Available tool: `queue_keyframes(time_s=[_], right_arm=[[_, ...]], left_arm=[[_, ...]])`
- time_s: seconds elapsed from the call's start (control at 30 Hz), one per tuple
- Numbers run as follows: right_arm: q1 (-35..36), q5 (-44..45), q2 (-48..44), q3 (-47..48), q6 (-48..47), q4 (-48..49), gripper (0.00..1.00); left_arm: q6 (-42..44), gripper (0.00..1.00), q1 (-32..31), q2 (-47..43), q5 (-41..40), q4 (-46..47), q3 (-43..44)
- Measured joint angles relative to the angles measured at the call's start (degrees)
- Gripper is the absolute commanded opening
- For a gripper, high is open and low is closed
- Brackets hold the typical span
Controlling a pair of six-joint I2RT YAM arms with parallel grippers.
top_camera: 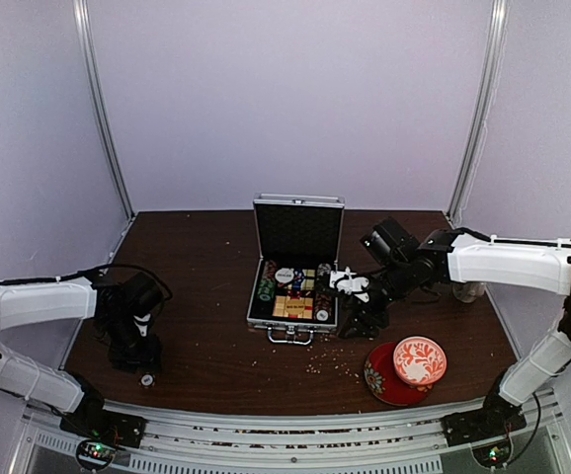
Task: Pack up texas hold em set
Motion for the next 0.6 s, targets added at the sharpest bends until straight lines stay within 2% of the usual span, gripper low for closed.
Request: queue_keyframes(time_s=[0.4,0.6], right_arm=[[0.0,-0.02,0.02,-0.02,-0.66,-0.11,0.71],[0.0,-0.02,0.13,-0.02,-0.76,-0.15,0.71]], left_arm=[[-3.39,0.45,-5.9,1.6,2.64,-0.37,-2.1],[-3.82,0.42,-8.04,2.8,3.06,0.0,-1.44]])
